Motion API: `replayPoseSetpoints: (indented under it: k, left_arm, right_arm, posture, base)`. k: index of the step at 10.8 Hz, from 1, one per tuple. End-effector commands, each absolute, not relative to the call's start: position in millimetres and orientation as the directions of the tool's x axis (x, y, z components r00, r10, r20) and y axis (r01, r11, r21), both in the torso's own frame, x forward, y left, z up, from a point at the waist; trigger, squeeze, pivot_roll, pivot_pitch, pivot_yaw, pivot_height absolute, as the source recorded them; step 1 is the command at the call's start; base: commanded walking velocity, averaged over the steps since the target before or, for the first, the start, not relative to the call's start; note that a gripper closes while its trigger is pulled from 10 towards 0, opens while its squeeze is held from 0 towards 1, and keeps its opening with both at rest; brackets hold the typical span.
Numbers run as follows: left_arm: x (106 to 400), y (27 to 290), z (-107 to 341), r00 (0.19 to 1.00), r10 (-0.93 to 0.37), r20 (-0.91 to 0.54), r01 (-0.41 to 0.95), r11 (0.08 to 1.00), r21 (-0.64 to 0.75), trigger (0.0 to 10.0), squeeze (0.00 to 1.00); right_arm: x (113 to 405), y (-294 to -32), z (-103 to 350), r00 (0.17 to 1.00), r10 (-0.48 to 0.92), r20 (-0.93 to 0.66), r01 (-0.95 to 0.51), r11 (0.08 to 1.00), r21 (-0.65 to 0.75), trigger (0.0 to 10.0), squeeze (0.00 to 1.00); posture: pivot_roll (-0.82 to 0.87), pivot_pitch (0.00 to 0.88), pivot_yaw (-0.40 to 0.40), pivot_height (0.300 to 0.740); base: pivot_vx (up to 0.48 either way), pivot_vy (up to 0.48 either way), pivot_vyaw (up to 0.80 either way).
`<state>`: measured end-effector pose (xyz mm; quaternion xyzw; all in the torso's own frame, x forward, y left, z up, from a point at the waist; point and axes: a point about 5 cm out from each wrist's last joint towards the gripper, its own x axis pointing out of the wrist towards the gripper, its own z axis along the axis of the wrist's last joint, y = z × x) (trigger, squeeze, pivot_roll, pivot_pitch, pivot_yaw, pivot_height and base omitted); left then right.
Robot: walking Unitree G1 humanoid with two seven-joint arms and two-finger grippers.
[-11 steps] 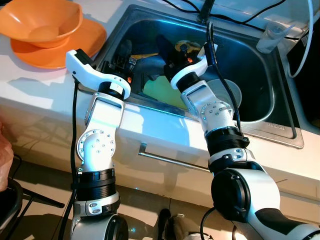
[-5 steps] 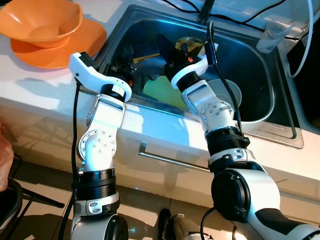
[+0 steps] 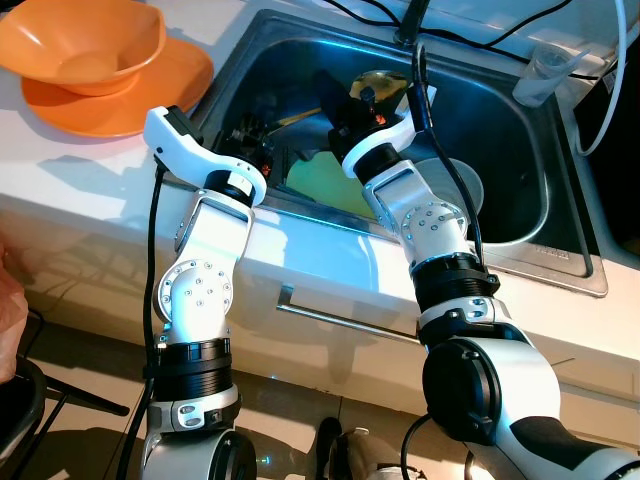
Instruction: Kitchen organization
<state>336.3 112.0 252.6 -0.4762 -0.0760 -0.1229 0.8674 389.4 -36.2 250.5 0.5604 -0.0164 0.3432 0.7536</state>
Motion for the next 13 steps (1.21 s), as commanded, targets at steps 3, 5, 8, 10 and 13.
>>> replayPoseSetpoints:
  k: [3, 5, 8, 10, 13]
  left_arm:
    - [330.6, 104.6, 253.5, 0.948, -0.182, 0.259, 0.317, 0.515, -0.797, 10.0, 1.0]
    - [327.7, 107.5, 248.2, 0.953, -0.182, 0.243, 0.303, 0.529, -0.793, 10.0, 1.0]
    - [318.9, 109.8, 241.8, 0.951, -0.208, 0.228, 0.308, 0.606, -0.733, 10.0, 1.0]
    - [314.2, 104.7, 245.5, 0.939, -0.239, 0.247, 0.343, 0.708, -0.617, 10.0, 1.0]
    - [302.8, 98.5, 249.0, 0.916, -0.301, 0.266, 0.383, 0.856, -0.348, 10.0, 1.0]
  right_arm:
    - [386.3, -31.0, 243.6, 0.774, 0.488, 0.403, -0.518, 0.124, 0.846, 0.0, 0.0]
    - [386.6, -31.3, 243.4, 0.775, 0.487, 0.402, -0.517, 0.125, 0.847, 0.0, 0.0]
    - [387.8, -34.3, 242.6, 0.782, 0.479, 0.399, -0.517, 0.141, 0.844, 0.0, 0.0]
    - [388.8, -37.9, 243.7, 0.786, 0.471, 0.4, -0.521, 0.158, 0.839, 0.0, 0.0]
    - [392.4, -46.6, 242.9, 0.8, 0.456, 0.391, -0.53, 0.231, 0.816, 3.8, 0.0]
  posture:
    - [0.04, 0.204, -0.146, 0.74]
    - [0.04, 0.205, -0.146, 0.74]
    - [0.05, 0.205, -0.141, 0.74]
    - [0.05, 0.207, -0.139, 0.74]
    - [0.07, 0.218, -0.135, 0.74]
  base:
    - [0.0, 0.0, 0.0]
    - [0.0, 0.0, 0.0]
    - [0.0, 0.0, 0.0]
    - [0.0, 0.0, 0.0]
    - [0.0, 0.0, 0.0]
